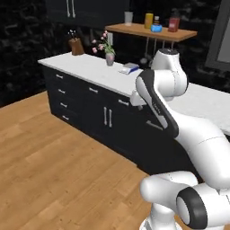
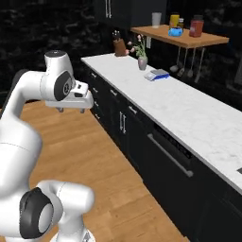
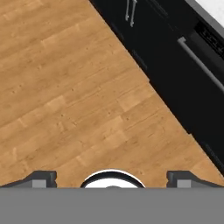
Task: Gather all objects into one cabinet and sort the glasses and bowls to opposite sides.
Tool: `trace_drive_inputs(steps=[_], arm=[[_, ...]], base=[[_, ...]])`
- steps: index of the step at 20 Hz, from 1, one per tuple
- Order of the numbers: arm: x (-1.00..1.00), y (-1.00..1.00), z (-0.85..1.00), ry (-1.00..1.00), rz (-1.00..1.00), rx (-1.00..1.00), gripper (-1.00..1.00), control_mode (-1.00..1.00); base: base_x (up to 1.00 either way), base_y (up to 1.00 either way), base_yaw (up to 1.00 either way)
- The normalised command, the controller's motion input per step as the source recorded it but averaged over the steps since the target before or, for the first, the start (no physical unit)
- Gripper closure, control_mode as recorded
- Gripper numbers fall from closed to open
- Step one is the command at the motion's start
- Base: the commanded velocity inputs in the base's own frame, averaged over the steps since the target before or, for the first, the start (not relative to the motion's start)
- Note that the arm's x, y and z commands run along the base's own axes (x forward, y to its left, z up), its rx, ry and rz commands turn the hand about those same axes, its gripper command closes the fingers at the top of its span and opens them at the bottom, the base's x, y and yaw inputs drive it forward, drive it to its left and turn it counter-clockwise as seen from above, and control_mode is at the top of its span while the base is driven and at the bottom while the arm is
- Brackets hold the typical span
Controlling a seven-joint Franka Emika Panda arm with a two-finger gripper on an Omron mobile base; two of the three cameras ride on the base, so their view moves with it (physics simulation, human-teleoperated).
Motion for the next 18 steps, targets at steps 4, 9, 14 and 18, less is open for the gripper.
trace_drive_inputs(steps=[4, 9, 14, 18], arm=[[0.00, 0.00, 0.00, 0.00, 0.00, 0.00, -1.00, 1.00], [0.00, 0.00, 0.00, 0.00, 0.00, 0.00, -1.00, 1.00], [0.00, 0.00, 0.00, 0.00, 0.00, 0.00, -1.00, 1.00], [0.00, 0.00, 0.00, 0.00, 0.00, 0.00, -1.00, 1.00]], base=[[0.83, 0.19, -0.47], [0.91, 0.05, -0.55], [0.99, 0.40, -0.57], [0.87, 1.00, -0.29]])
